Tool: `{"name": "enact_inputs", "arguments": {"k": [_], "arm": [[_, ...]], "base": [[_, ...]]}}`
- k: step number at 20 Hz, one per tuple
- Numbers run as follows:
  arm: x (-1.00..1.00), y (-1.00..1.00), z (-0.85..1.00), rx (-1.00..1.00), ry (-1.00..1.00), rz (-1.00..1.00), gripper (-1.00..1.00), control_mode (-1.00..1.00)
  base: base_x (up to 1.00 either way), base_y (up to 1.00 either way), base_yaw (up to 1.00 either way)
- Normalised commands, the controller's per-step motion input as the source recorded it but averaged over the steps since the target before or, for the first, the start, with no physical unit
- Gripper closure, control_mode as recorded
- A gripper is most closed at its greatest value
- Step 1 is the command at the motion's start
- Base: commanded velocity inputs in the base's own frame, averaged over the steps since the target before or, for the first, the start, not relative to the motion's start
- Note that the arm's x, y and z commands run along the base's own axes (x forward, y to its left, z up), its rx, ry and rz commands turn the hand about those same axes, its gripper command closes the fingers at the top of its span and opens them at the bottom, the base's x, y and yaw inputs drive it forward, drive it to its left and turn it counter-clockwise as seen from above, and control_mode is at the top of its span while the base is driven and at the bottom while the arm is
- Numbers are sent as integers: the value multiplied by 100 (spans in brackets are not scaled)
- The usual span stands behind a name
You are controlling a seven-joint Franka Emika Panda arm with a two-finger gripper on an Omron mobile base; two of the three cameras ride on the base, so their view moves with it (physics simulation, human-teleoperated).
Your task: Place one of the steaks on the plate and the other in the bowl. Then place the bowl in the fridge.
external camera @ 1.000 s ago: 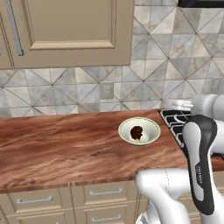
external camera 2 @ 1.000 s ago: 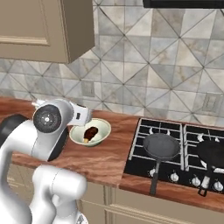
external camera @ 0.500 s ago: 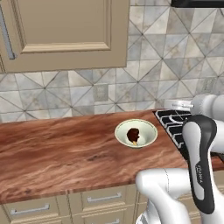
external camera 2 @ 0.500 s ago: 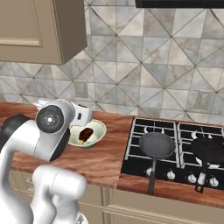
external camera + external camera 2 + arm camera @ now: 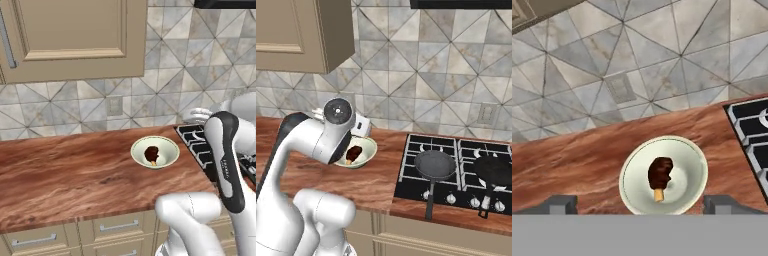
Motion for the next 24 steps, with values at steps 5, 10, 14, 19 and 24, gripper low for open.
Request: {"name": "enact_inputs", "arguments": {"k": [5,10,14,19,24], "arm": [[28,-42,-39,21,49,14,-100,-100],[4,-16,-87,19,26,10,-100,-100],[8,-2,-69,21,1,0,-100,-100],[17,0,-51,-2,6,-20,-100,-100],[25,5,-64,-7,18,-47,-100,-100]], "base": [[0,0,0],[0,0,0],[0,0,0],[0,0,0],[0,0,0]]}}
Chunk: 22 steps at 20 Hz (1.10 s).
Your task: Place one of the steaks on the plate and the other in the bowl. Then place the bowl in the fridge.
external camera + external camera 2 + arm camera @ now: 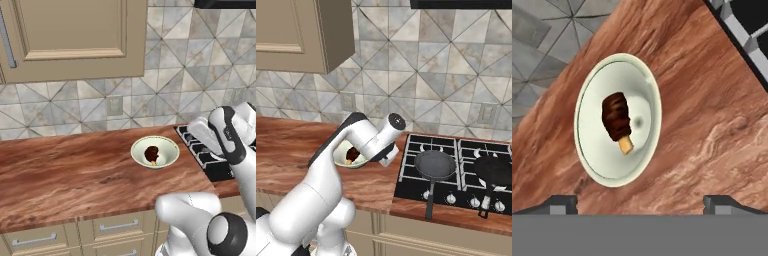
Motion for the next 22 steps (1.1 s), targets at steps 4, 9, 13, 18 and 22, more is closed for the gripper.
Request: {"name": "enact_inputs", "arguments": {"k": [4,9,13,18,22], "arm": [[10,8,-41,0,15,-24,-100,-100],[17,15,-19,0,9,0,-100,-100],[24,6,-10,0,2,0,-100,-100],[24,0,-13,0,1,0,-100,-100],[20,0,-25,0,0,0,-100,-100]], "base": [[0,0,0],[0,0,0],[0,0,0],[0,0,0],[0,0,0]]}}
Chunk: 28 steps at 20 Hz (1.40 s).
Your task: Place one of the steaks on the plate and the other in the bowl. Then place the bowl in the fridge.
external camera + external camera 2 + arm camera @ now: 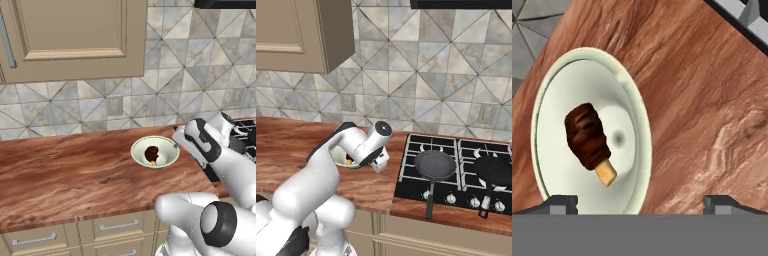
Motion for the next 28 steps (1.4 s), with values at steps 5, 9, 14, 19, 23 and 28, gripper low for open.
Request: {"name": "enact_inputs", "arguments": {"k": [5,9,14,19,23,28], "arm": [[15,0,-15,0,0,0,-100,-100],[17,0,-16,0,0,0,-100,-100],[18,0,-21,0,0,0,-100,-100],[16,0,-13,0,0,0,-100,-100],[10,12,-21,0,0,0,-100,-100],[7,7,-26,0,0,0,-100,-100]], "base": [[0,0,0],[0,0,0],[0,0,0],[0,0,0],[0,0,0],[0,0,0]]}}
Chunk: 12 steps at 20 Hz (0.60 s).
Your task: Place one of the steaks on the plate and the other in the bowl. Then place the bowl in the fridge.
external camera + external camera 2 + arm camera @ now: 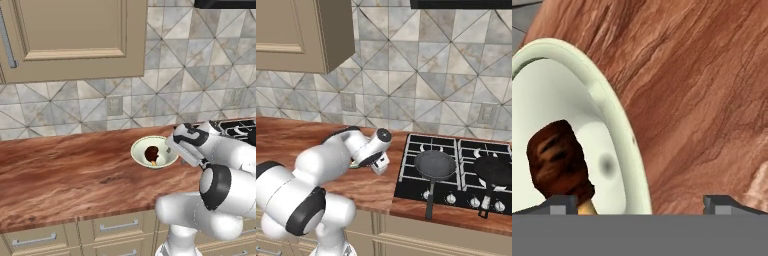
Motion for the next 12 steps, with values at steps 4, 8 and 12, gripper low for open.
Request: {"name": "enact_inputs", "arguments": {"k": [4,8,12], "arm": [[8,8,-11,0,0,0,100,-100],[10,14,0,0,0,0,100,-100],[6,8,-1,0,0,0,100,-100]], "base": [[0,0,0],[0,0,0],[0,0,0]]}}
